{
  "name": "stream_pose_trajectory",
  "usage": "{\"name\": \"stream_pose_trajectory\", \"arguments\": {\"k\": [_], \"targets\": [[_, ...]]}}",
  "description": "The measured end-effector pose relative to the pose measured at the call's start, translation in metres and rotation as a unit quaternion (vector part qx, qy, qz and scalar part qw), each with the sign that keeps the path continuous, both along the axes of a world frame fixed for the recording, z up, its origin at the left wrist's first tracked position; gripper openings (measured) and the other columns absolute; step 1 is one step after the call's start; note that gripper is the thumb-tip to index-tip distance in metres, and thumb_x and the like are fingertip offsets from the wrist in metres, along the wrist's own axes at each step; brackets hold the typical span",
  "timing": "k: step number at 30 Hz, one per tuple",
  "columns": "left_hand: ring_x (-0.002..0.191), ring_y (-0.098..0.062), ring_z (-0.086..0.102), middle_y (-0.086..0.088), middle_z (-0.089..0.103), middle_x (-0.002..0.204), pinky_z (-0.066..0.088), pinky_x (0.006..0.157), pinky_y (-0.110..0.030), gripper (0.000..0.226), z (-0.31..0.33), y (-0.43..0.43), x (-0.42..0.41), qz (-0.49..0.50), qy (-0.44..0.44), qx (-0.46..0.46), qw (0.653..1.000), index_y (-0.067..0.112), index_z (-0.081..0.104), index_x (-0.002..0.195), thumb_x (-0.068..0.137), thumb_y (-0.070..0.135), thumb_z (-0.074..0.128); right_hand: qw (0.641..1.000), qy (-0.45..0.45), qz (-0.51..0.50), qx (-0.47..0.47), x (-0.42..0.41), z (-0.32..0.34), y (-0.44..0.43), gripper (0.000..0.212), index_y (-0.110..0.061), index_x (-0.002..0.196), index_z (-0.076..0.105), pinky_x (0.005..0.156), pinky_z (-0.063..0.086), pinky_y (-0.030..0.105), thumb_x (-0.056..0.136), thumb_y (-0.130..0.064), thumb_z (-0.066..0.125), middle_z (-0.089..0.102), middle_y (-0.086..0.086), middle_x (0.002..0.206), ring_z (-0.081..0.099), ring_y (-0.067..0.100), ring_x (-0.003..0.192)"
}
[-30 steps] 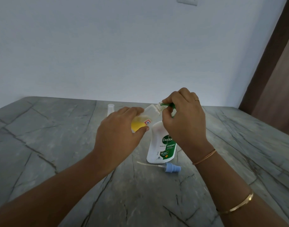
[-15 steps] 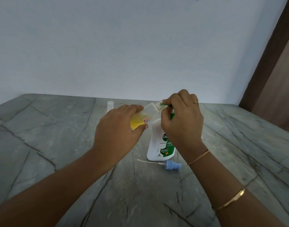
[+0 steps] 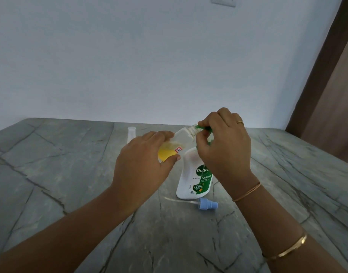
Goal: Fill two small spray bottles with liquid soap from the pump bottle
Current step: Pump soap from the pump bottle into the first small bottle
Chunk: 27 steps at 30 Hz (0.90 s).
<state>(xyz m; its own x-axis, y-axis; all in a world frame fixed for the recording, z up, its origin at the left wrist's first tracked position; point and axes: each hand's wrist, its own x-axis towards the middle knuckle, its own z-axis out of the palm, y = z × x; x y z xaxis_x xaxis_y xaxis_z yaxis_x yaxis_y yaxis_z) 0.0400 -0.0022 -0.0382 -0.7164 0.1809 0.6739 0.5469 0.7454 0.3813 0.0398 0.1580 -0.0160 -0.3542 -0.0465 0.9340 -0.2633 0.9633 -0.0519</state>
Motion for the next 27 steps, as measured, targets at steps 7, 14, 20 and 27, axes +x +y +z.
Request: {"name": "stream_pose_trajectory", "arguments": {"k": [7, 14, 20, 27], "targets": [[0.098, -0.019, 0.058, 0.006, 0.064, 0.114, 0.043, 0.081, -0.031, 0.046, -0.001, -0.002, -0.001, 0.002, -0.005, -0.003, 1.000, 0.026, 0.057, 0.118, 0.077, 0.044, 0.065, 1.000, 0.012, 0.003, -0.019, -0.003, -0.011, -0.006, 0.019, -0.007, 0.072, 0.061, 0.052, 0.032, 0.023, 0.074, -0.014, 0.043, 0.056, 0.007, 0.073, 0.050, 0.025, 0.066], [0.098, -0.019, 0.059, 0.004, 0.065, 0.114, 0.037, 0.079, -0.027, 0.046, 0.000, -0.001, -0.001, 0.003, 0.001, 0.005, 1.000, 0.024, 0.058, 0.118, 0.077, 0.044, 0.066, 0.999, -0.031, 0.002, -0.004, 0.001, 0.003, -0.003, 0.012, -0.008, 0.076, 0.062, 0.050, 0.039, 0.026, 0.073, -0.007, 0.051, 0.057, 0.005, 0.075, 0.052, 0.024, 0.069], [0.099, -0.018, 0.058, 0.006, 0.064, 0.115, 0.042, 0.082, -0.030, 0.046, 0.001, -0.001, 0.000, -0.001, 0.001, 0.011, 1.000, 0.025, 0.057, 0.118, 0.077, 0.044, 0.066, 1.000, -0.014, -0.006, -0.012, 0.000, 0.001, -0.004, 0.017, -0.008, 0.074, 0.061, 0.053, 0.034, 0.024, 0.075, -0.011, 0.044, 0.055, 0.006, 0.074, 0.050, 0.023, 0.068], [0.097, -0.017, 0.058, 0.007, 0.064, 0.113, 0.045, 0.081, -0.032, 0.046, -0.001, -0.003, -0.003, -0.002, -0.012, 0.008, 1.000, 0.026, 0.057, 0.118, 0.077, 0.045, 0.065, 1.000, -0.007, -0.009, -0.024, -0.002, -0.010, -0.009, 0.021, -0.008, 0.074, 0.059, 0.054, 0.030, 0.023, 0.074, -0.015, 0.040, 0.055, 0.007, 0.074, 0.049, 0.025, 0.067]]}}
